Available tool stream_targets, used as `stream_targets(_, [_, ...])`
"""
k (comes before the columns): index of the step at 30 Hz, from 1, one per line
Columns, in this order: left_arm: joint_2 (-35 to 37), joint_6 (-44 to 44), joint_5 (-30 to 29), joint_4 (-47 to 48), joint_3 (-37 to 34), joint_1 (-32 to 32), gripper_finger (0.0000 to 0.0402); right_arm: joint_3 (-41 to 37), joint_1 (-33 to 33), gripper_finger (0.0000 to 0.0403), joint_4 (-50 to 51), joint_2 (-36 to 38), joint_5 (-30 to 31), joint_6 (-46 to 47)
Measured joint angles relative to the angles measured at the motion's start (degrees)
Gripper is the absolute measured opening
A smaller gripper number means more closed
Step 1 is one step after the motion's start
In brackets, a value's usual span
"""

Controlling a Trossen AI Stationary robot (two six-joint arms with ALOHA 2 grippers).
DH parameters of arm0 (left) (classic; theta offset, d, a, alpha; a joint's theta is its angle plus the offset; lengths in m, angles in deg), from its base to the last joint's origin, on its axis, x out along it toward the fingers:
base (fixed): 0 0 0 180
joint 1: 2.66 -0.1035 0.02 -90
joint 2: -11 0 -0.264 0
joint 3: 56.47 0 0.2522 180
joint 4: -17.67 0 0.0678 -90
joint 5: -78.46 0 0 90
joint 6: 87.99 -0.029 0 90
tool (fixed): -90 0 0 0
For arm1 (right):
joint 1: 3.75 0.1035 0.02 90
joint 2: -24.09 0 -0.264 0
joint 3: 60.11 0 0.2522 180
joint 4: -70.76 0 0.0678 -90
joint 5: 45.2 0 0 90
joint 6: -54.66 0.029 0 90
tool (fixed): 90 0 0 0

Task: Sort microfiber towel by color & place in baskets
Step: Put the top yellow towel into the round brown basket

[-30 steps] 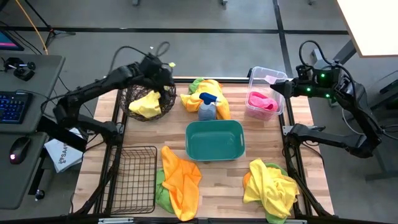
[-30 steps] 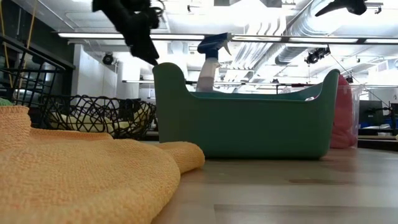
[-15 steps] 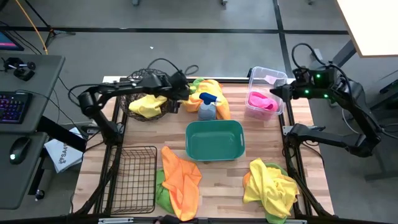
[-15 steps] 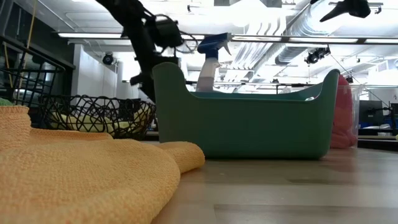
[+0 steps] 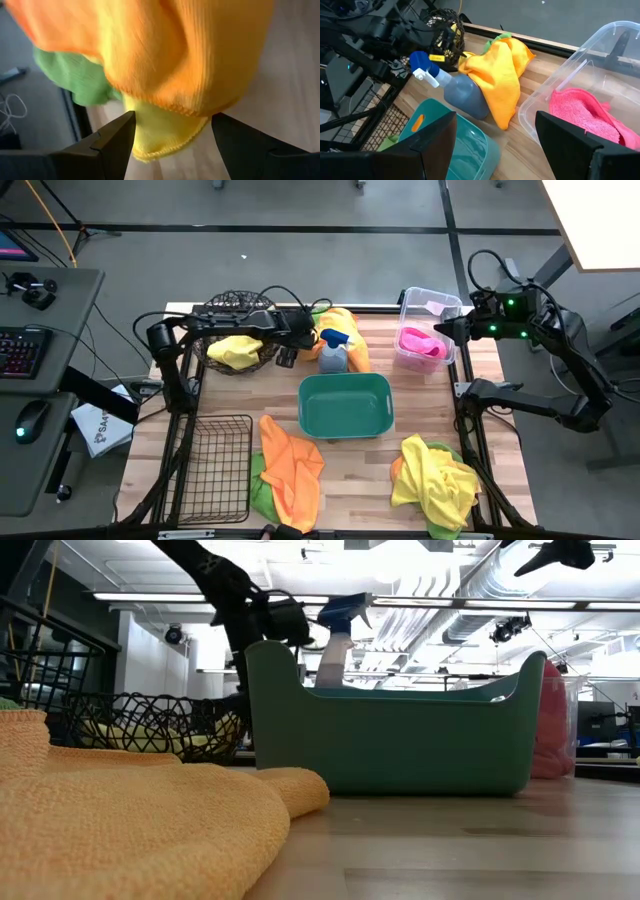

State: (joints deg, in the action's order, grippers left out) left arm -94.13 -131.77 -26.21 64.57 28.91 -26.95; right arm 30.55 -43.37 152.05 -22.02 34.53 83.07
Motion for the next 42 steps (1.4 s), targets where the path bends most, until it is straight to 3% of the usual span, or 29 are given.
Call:
stream_targets(6, [-1.54,-0.01,-4.65,-0.36,0.00,0.11,0.0250,0.00,0.01,0.0265,0.00,0.00,0.02,-0.02])
stream_targets(13, [-1.52,0.07,-5.81,-2.72,0.00,0.09,0.0235,0.01,0.02,0.0265,-0.02,0.00,0.05,-0.21])
stream_targets(16, [-1.52,0.21,-4.40,-2.67,0.00,0.09,0.0188,0.01,0.02,0.0265,-0.02,0.00,0.07,-0.23])
stream_targets(21, [-1.52,1.67,-6.21,-2.32,0.00,0.09,0.0033,0.02,0.01,0.0265,-0.02,0.00,0.05,-0.20])
stream_targets(22, [-1.32,2.40,-6.75,-1.39,0.19,0.09,0.0018,0.02,0.02,0.0265,-0.02,0.00,0.04,-0.20])
stream_targets(30, [5.94,3.42,-8.89,7.72,9.45,2.86,0.0003,0.02,0.02,0.0265,-0.04,0.02,0.07,-0.99])
stream_targets(37, [15.43,-0.27,-18.82,7.43,17.16,6.58,0.0001,0.02,0.02,0.0265,-0.04,0.00,0.08,-1.98])
stream_targets(42, [18.95,-1.39,-21.31,6.49,18.61,7.69,0.0001,0.02,0.02,0.0265,-0.07,0.02,0.07,-2.97])
